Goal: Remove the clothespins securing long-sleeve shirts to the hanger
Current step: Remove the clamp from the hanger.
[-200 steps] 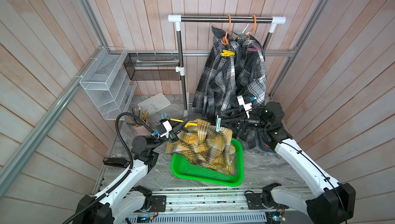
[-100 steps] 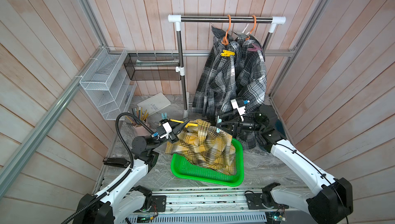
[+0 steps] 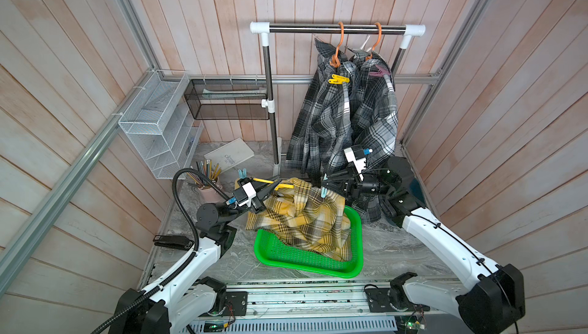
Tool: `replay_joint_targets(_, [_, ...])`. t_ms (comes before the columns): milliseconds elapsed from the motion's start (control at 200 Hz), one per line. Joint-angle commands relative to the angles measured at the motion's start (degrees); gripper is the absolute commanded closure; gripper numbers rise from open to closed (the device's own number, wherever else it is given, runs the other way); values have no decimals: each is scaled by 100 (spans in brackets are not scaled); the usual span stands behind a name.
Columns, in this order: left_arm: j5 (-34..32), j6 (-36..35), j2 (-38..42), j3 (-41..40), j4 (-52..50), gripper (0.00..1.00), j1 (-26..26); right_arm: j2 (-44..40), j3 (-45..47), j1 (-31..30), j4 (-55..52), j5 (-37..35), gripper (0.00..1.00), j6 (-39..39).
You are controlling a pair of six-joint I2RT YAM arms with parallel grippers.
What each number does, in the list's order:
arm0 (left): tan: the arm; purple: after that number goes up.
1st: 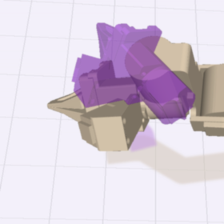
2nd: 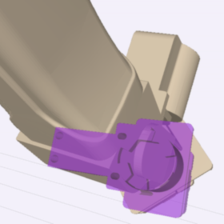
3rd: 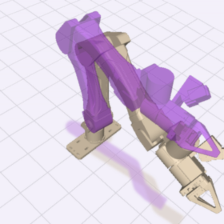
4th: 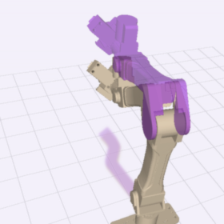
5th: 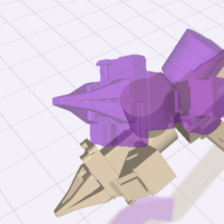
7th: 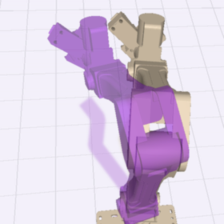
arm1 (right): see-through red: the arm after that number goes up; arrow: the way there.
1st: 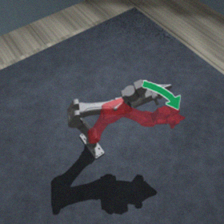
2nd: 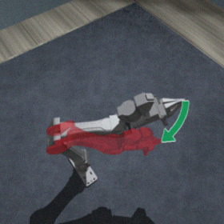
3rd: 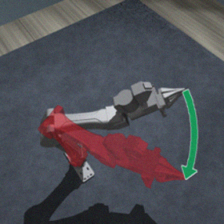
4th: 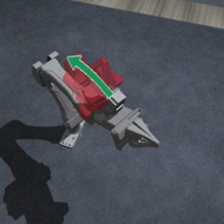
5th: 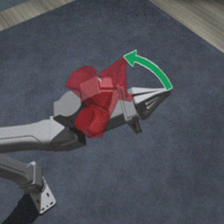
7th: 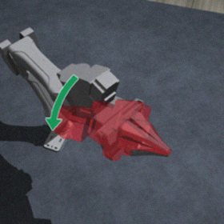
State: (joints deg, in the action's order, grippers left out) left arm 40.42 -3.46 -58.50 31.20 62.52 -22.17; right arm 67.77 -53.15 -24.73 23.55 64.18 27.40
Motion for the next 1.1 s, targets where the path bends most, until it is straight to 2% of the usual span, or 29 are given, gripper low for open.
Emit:
replay_joint_targets(0, [-96,-62,22,-9,258,100,21,-4,41,-27,21,59,97,-74])
replay_joint_targets(40, [-104,-58,15,-16,244,100,23,-5,25,-24,-7,45,100,-91])
replay_joint_targets(315, [-175,-123,13,-11,130,100,29,-103,-255,-23,-609,-212,100,-508])
replay_joint_targets(445, [-154,-190,16,-32,-24,100,24,-295,-628,2,-1153,-661,100,-944])
replay_joint_targets(750, [-190,-191,5,-2,-179,100,23,-882,-943,261,-1897,-1455,100,-1234])
replay_joint_targets(840, [-263,-172,-28,31,-221,100,25,-1161,-903,367,-2502,-1948,100,-1298])
replay_joint_targets(1095, [-762,-89,-40,70,-225,100,25,-1947,-347,398,-4432,-4356,100,-842])
